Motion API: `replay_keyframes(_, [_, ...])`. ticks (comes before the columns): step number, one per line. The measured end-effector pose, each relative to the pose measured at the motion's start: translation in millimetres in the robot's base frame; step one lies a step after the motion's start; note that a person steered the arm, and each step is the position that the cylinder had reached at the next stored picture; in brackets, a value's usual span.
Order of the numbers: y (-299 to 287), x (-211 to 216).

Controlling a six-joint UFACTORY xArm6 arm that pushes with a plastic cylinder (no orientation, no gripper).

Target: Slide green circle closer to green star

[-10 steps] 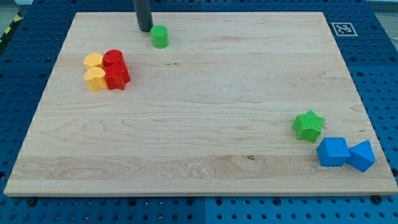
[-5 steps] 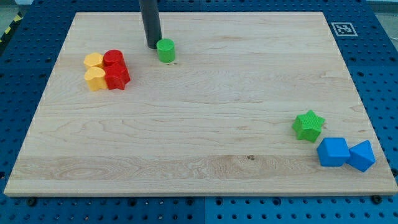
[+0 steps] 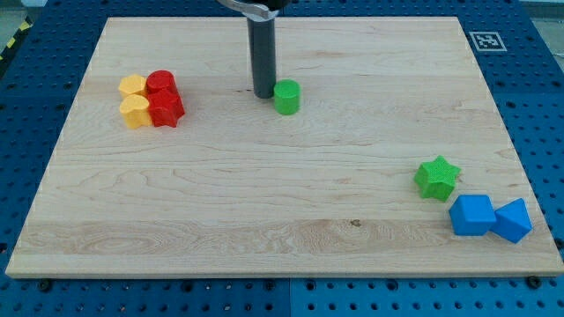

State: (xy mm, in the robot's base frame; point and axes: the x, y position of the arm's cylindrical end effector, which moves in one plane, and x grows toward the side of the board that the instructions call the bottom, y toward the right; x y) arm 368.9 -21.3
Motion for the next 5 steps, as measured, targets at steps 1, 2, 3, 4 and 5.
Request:
replay_keyframes(1, [21,7])
replay_keyframes(2, [42,15])
replay_keyframes(3, [69,35])
replay_keyframes(4, [96,59])
replay_keyframes(5, [134,74])
